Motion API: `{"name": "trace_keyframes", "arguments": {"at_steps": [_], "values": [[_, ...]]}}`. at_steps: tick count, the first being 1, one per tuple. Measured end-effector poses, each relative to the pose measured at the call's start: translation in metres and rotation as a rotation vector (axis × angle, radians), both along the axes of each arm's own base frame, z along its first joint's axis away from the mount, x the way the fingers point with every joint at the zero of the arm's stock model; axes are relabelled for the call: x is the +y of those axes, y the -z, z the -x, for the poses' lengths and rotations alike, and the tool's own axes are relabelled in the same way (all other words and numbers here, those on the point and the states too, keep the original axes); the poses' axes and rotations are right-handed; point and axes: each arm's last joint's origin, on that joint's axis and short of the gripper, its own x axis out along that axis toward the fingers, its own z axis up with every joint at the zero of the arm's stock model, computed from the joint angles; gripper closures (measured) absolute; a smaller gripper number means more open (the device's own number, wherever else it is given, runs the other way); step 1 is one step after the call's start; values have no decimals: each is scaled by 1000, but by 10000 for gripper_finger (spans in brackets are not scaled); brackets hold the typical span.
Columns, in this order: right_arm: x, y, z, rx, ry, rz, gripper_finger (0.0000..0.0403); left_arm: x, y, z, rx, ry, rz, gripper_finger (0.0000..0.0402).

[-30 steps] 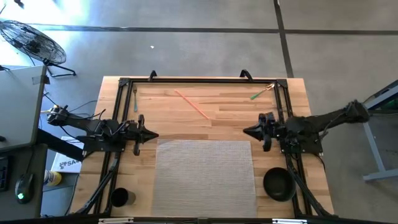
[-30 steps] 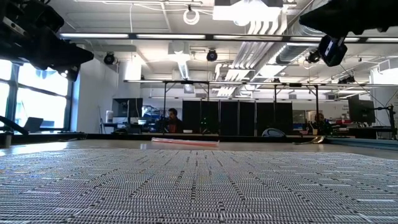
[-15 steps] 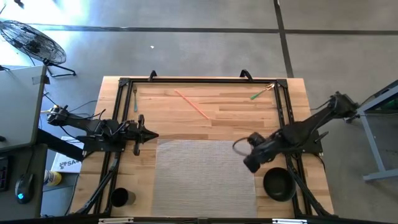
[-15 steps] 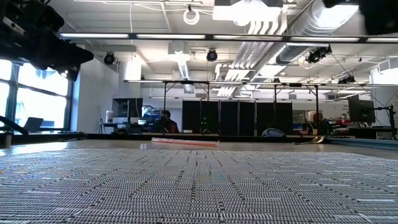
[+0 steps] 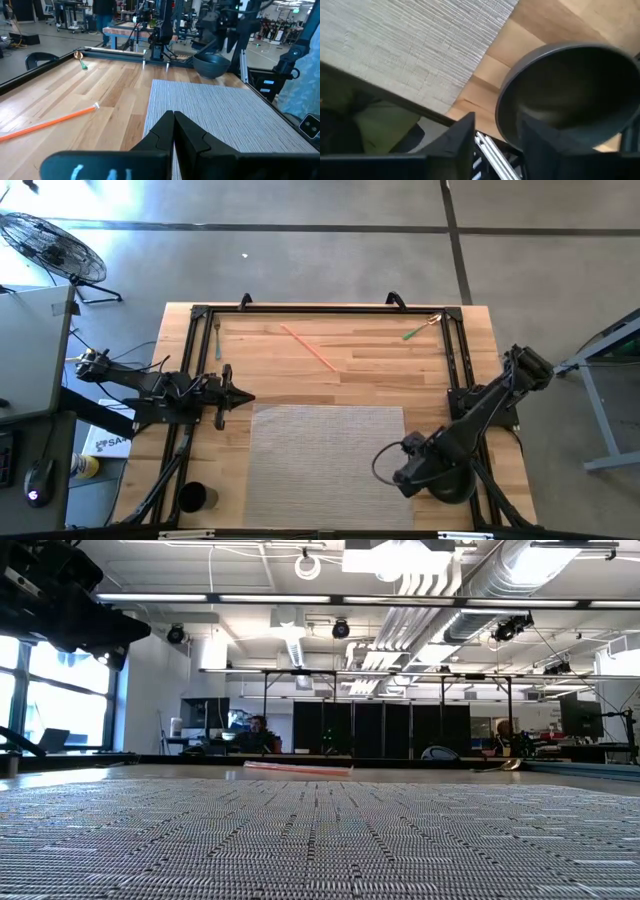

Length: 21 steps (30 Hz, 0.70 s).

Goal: Pick & Place Utensil
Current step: Put the black bowl on the table mat

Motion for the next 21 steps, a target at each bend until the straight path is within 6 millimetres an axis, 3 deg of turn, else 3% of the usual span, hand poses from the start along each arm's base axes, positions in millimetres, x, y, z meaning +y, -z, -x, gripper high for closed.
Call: {"name": "trace_keyframes", "arguments": {"at_steps": [4, 8, 15, 21], "values": [[4, 11, 5, 6, 57, 64, 199, 0, 0, 0, 0, 0, 0, 394], [7, 22, 11, 35, 143, 87, 186, 0, 0, 0, 0, 0, 0, 394], [11, 46, 16, 40, 275, 60, 213, 0, 0, 0, 0, 0, 0, 394], [10, 65, 6, 65, 316, 28, 254, 0, 0, 0, 0, 0, 0, 394]]}}
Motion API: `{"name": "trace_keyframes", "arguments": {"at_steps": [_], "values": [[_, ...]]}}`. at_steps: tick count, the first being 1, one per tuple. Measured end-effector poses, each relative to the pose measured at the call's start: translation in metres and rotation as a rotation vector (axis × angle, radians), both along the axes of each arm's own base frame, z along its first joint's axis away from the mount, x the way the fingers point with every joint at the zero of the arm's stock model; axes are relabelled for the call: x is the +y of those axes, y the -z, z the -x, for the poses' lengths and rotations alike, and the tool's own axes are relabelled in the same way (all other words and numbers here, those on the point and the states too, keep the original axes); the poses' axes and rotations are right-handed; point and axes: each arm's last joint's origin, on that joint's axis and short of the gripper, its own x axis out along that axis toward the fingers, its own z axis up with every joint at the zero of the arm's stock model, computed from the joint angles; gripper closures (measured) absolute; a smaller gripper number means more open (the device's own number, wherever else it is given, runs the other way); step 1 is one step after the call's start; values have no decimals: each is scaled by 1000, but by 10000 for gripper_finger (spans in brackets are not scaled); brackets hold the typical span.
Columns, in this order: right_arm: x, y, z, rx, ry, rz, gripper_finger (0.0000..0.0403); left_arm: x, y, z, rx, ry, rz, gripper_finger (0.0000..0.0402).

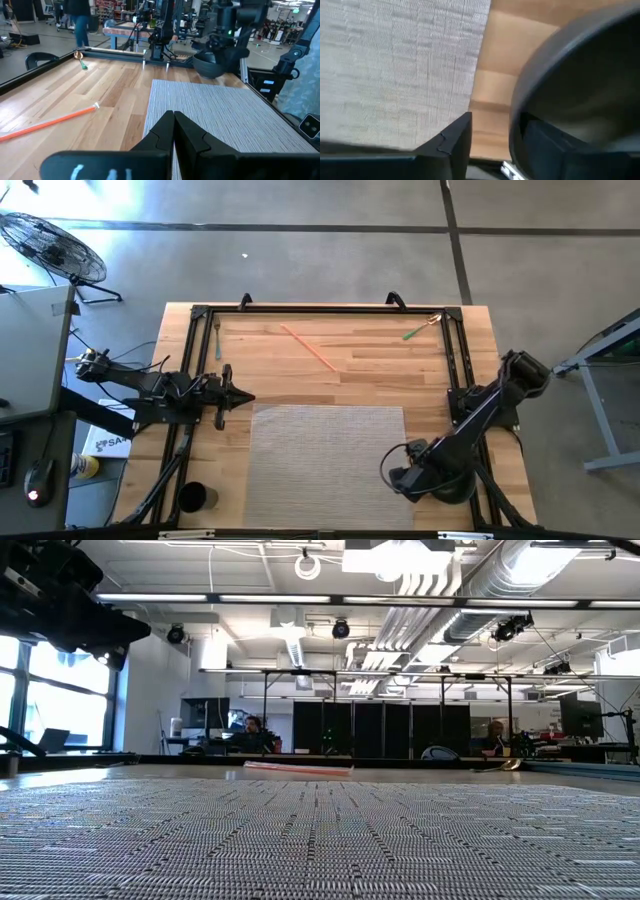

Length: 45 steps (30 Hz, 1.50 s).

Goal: Pick & Place Utensil
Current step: Put the black bowl on the table mat

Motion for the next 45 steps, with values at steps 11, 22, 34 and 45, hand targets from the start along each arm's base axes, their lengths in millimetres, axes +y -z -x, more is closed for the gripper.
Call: {"name": "trace_keyframes", "arguments": {"at_steps": [11, 22, 34, 45], "values": [[2, 1, -6, 33, 1, 21, 368, 0, 0, 0, 0, 0, 0, 394], [3, -27, -9, 59, -52, 53, 397, 0, 0, 0, 0, 0, 0, 394], [-8, -73, -86, 21, -325, 215, 399, 0, 0, 0, 0, 0, 0, 394], [3, -66, -183, -175, -916, 216, 401, 0, 0, 0, 0, 0, 0, 394]]}}
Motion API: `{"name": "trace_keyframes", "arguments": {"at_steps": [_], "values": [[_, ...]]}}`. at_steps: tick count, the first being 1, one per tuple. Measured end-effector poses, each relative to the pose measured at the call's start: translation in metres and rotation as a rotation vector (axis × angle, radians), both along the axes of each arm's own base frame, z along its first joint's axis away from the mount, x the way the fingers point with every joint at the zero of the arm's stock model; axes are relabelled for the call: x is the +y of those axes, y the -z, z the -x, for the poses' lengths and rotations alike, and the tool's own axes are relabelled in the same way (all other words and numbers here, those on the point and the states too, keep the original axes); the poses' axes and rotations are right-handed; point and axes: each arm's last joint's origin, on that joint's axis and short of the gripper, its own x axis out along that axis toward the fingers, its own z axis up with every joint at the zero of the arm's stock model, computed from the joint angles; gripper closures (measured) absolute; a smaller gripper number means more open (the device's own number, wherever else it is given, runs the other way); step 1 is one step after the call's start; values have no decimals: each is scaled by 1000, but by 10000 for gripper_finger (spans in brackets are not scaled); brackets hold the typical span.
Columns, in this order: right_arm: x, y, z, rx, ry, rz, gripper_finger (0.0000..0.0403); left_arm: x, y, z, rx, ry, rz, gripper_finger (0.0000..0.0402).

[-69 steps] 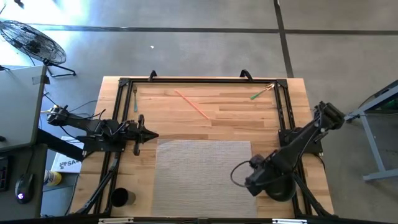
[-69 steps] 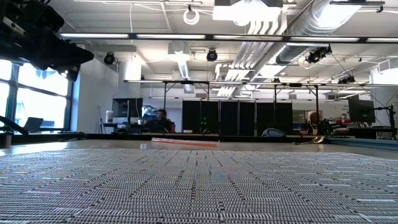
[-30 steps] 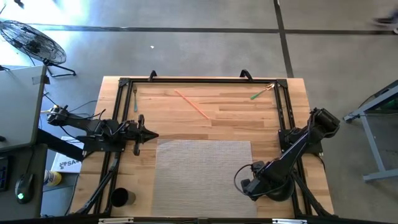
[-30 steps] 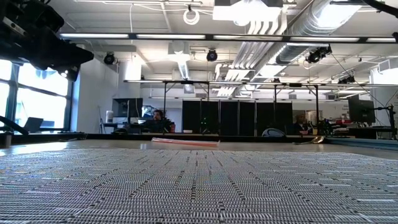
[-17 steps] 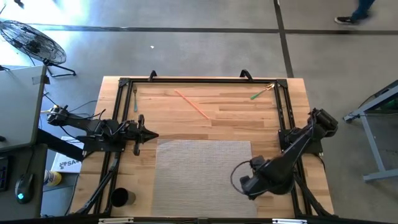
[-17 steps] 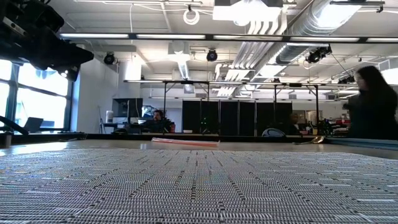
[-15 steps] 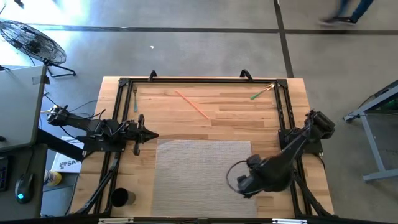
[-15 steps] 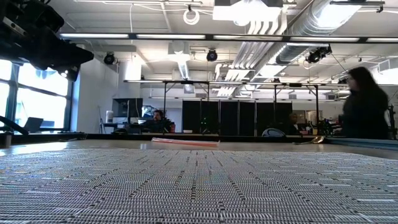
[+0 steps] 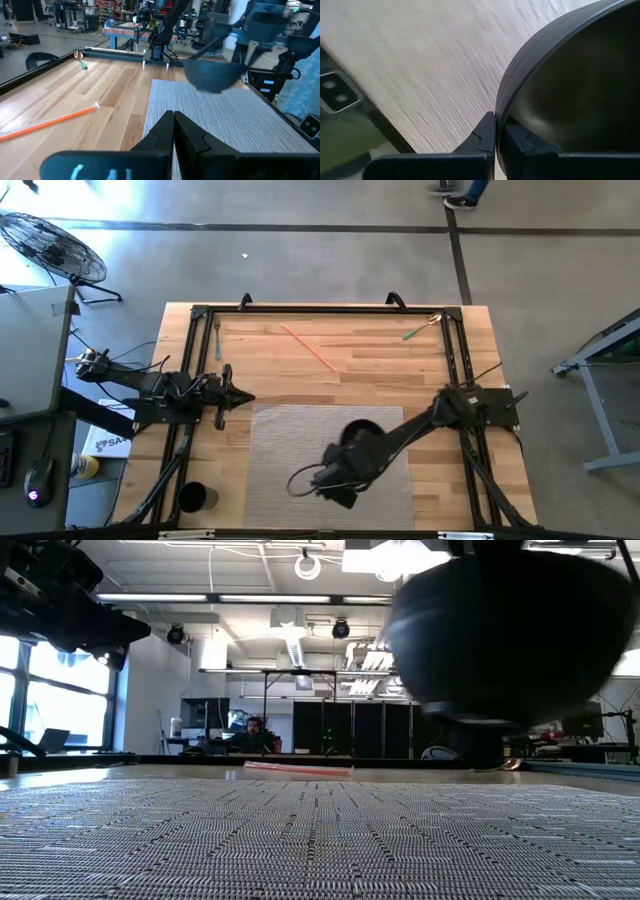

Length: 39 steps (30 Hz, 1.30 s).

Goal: Pick & Place Utensil
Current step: Put the black bowl on the table mat

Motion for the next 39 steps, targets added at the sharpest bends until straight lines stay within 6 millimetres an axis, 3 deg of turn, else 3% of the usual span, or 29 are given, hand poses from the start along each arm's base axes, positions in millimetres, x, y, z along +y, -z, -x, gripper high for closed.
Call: {"name": "trace_keyframes", "arguments": {"at_steps": [4, 8, 16, 26, 39], "values": [[5, 16, -25, -21, -174, -7, 401, 0, 0, 0, 0, 0, 0, 394], [3, 35, -27, 11, -284, -24, 401, 0, 0, 0, -1, 0, 0, 394], [9, 27, -26, -50, -479, 79, 400, 0, 0, 0, -2, -1, 1, 394], [32, 26, -13, -38, -946, 173, 386, 0, 0, 0, -3, 0, 1, 394], [32, 29, -10, 3, -1088, 167, 389, 0, 0, 0, -4, 0, 1, 394]]}}
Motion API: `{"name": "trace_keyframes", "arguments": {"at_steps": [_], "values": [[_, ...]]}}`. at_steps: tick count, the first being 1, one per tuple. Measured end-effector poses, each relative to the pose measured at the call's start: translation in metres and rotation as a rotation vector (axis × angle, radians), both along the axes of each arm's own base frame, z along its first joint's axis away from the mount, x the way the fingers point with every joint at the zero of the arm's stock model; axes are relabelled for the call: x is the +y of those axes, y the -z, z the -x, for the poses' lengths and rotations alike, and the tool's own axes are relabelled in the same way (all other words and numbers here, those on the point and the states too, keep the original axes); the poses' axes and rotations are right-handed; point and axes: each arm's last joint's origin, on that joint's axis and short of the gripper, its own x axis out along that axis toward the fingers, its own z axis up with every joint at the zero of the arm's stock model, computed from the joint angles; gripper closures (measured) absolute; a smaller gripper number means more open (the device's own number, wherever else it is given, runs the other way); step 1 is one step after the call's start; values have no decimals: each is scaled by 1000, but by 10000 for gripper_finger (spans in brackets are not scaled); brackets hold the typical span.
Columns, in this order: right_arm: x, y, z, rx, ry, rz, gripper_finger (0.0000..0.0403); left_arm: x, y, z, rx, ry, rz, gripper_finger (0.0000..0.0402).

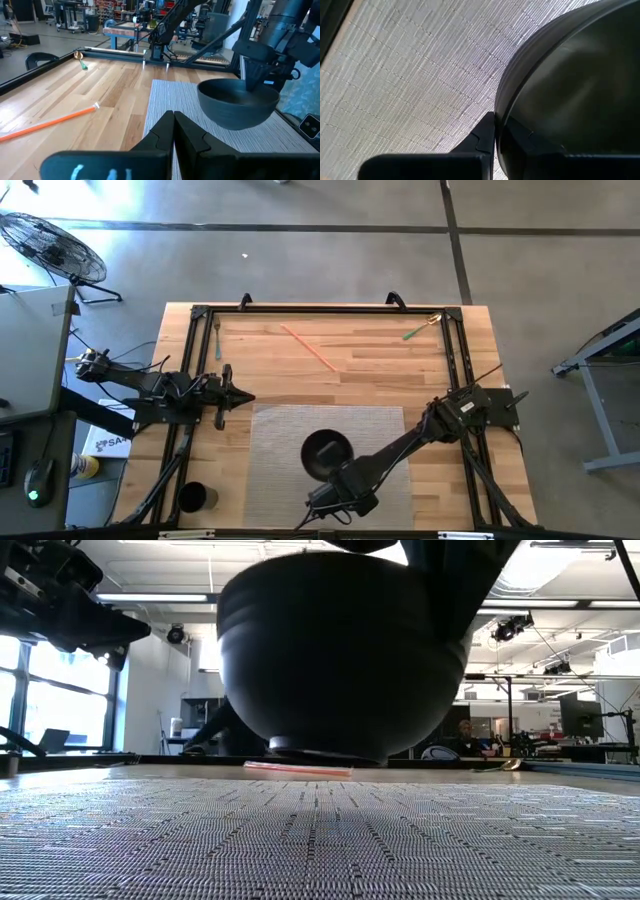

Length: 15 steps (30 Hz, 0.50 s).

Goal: Pick & Place Utensil
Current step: Put the black bowl on the table mat

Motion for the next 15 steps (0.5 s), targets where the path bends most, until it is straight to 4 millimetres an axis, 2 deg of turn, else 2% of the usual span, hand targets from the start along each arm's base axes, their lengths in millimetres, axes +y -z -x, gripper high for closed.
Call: {"name": "trace_keyframes", "arguments": {"at_steps": [5, 11, 15], "values": [[-1, 6, 1, 13, -2, 17, 398, 0, 0, 0, 0, 0, 0, 394], [-2, 28, 2, 45, 3, 47, 377, 0, 0, 0, 0, 0, 0, 394], [-1, 33, 3, 21, -1, 86, 368, 0, 0, 0, 1, 0, 0, 394]]}}
